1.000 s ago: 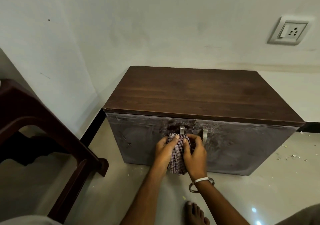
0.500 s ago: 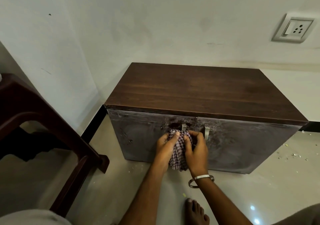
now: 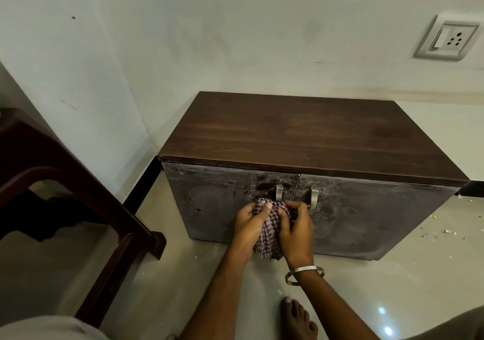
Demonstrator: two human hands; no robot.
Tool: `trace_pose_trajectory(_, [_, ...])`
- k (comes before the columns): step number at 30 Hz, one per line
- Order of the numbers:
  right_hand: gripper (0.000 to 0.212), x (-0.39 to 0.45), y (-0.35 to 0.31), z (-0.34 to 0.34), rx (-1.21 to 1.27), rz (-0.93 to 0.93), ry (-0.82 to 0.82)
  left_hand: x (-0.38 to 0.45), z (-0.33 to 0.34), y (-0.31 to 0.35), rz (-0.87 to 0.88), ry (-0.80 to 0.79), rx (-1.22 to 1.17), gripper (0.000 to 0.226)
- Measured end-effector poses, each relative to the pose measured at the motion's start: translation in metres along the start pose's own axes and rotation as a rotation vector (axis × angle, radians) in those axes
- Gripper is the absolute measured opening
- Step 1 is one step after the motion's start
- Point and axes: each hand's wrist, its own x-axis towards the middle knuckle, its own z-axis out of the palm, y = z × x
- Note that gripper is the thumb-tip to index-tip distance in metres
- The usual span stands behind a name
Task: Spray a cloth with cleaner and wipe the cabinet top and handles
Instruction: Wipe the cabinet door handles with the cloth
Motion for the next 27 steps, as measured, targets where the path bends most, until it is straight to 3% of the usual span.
trace_pose_trajectory(8, [0.015, 0.004, 0.006, 0.009, -0.015, 0.098, 0.013, 0.015, 0.006, -0.008, -0.064, 0.174, 0.117, 0.031])
trace_pose_trajectory(13, [0.014, 0.011, 0.008, 0.016, -0.036, 0.183, 0.047, 0.020, 0.010, -0.012, -0.077, 0.228, 0.190, 0.024])
trace_pose_trajectory(21, [0.016, 0.004, 0.003, 0.012, -0.032, 0.153, 0.057, 0.017, -0.001, -0.009, -0.137, 0.119, 0.059, 0.031])
trace_pose_trajectory(27, [0.016, 0.014, 0.008, 0.017, -0.065, 0.217, 0.040, 0.021, 0.005, -0.012, -0.130, 0.167, 0.116, 0.032])
